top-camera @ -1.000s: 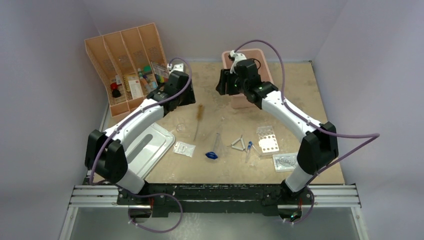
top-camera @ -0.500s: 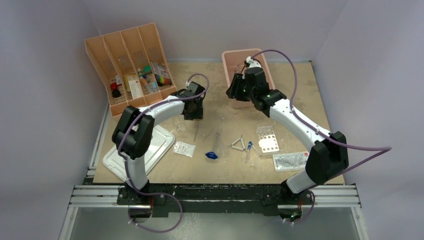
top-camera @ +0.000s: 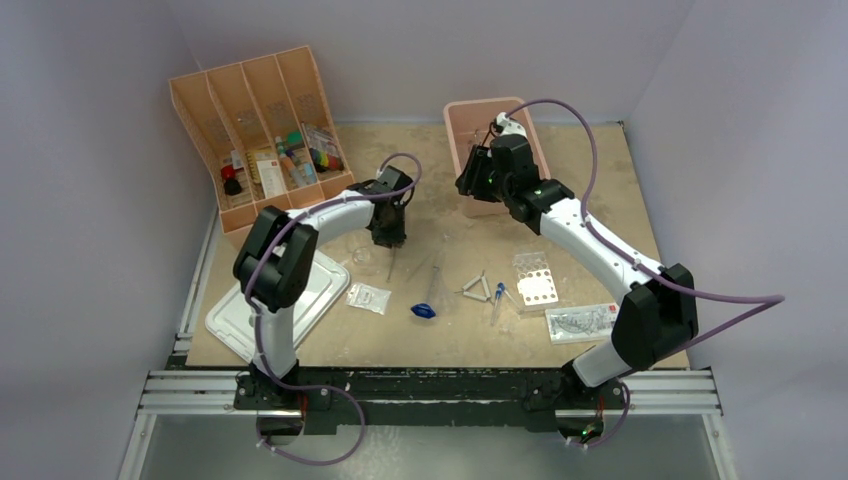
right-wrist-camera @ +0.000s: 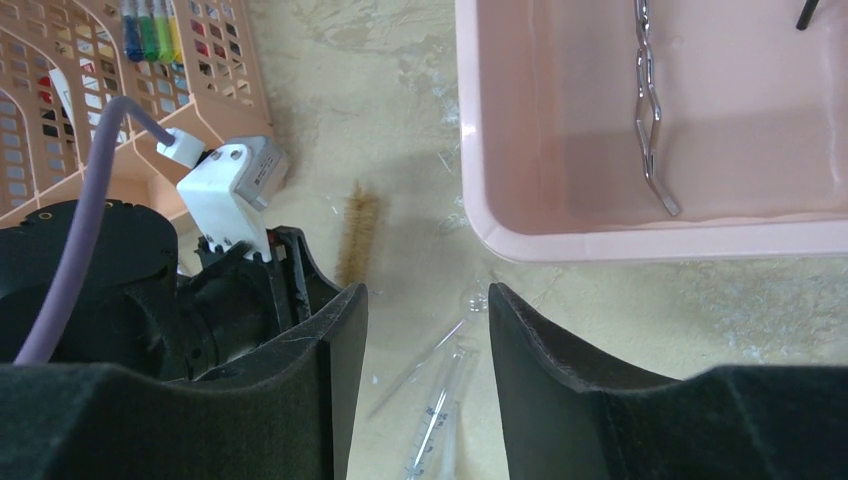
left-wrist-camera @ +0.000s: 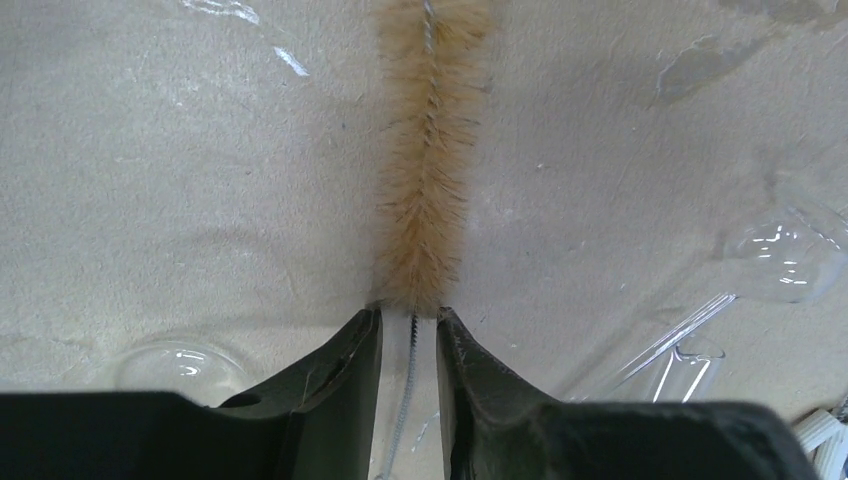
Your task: Organize the chemistry lab equipment
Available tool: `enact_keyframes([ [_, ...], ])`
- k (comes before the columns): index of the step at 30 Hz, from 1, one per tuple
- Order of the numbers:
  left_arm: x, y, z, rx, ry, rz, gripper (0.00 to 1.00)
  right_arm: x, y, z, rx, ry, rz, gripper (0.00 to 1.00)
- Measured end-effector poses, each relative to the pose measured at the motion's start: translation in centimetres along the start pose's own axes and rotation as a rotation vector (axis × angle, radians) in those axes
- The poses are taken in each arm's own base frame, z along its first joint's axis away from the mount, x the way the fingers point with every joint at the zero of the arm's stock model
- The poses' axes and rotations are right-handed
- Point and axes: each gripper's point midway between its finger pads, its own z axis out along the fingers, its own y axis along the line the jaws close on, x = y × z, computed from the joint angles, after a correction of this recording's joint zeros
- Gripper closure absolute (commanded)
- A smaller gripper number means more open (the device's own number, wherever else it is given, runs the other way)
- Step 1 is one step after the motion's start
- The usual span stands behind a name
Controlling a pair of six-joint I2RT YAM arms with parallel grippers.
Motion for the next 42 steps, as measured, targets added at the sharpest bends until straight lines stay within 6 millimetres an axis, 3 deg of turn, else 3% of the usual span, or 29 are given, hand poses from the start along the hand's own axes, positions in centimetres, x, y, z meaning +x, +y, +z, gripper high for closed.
enact_keyframes([
  [5,-0.1,0.1,0.2,-0.004,-0.002,0.013,1.0,-0.3,-0.1,0.0,0.008,-0.012,0.0,0.51],
  [11,-0.7,0.1,0.1,-0.012,-0.017,0.022,1.0,-0.6,0.0,0.1,0.002,-0.027,-0.011,0.51],
  [16,-3.7,-1.0,-1.6,0.012,-0.095,0.008,1.0,-0.8,0.6,0.2,-0.053,-0.037,-0.051,0.48],
  [19,-6.8,-2.2,-4.4,0.082,-0.196,-0.026,1.0,-0.6,1.5,0.0,-0.115,-0.024,-0.068,0.41],
  [23,-11.9,-3.8,-10.3,0.228,-0.368,-0.109,1.0,-0.9,3.5,-0.4,-0.234,-0.017,-0.072,0.25],
  [27,-15.7,-5.6,-15.7,0.406,-0.506,-0.19,1.0,-0.8,5.7,-1.0,-0.354,0.001,-0.08,0.22],
  [31,-16.9,-7.9,-18.7,0.575,-0.559,-0.221,1.0,-0.6,7.3,-0.7,-0.442,0.014,-0.078,0.26],
  [38,-15.5,-9.9,-18.7,0.729,-0.491,-0.239,1.0,1.0,8.1,1.3,-0.488,0.09,-0.041,0.51],
  [42,-15.7,-10.6,-19.4,0.783,-0.495,-0.237,1.0,1.2,8.1,2.2,-0.481,0.107,-0.025,0.65],
])
